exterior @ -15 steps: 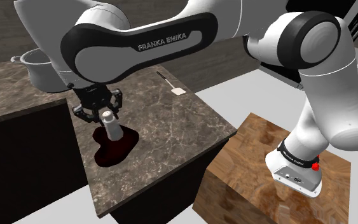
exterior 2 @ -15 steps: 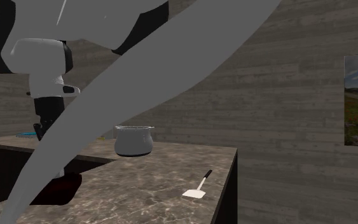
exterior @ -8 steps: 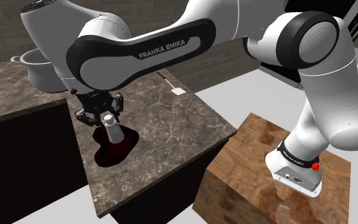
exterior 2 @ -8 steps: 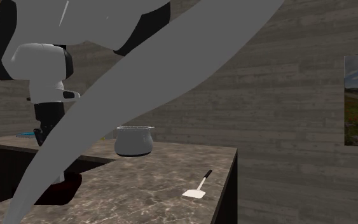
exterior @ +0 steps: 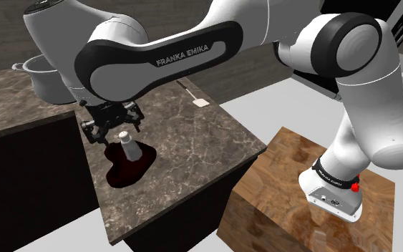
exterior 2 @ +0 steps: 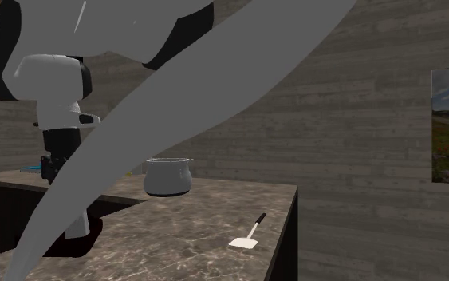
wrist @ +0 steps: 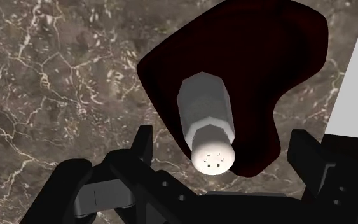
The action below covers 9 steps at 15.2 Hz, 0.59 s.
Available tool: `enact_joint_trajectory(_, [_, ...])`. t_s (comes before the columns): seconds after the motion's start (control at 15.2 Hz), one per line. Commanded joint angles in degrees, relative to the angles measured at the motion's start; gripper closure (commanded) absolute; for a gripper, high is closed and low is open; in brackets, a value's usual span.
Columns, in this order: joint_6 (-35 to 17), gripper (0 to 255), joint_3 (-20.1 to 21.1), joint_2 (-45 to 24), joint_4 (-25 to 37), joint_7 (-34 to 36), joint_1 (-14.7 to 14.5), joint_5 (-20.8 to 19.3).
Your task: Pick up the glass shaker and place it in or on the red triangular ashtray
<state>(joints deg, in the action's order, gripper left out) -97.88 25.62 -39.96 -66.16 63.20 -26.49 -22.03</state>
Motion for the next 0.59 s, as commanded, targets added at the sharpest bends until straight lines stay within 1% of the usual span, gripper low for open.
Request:
enact_joint_trajectory(0.0, [0.0, 0, 0.0, 0.0, 0.0, 0.0, 0.0, 0.0])
enact_joint_trajectory(0.26, [8.1, 0, -0.1, -1.4, 9.9, -1.2, -2.5, 0.0])
enact_joint_trajectory(0.53, [8.1, 0, -0.1, -1.4, 9.9, -1.2, -2.5, 0.0])
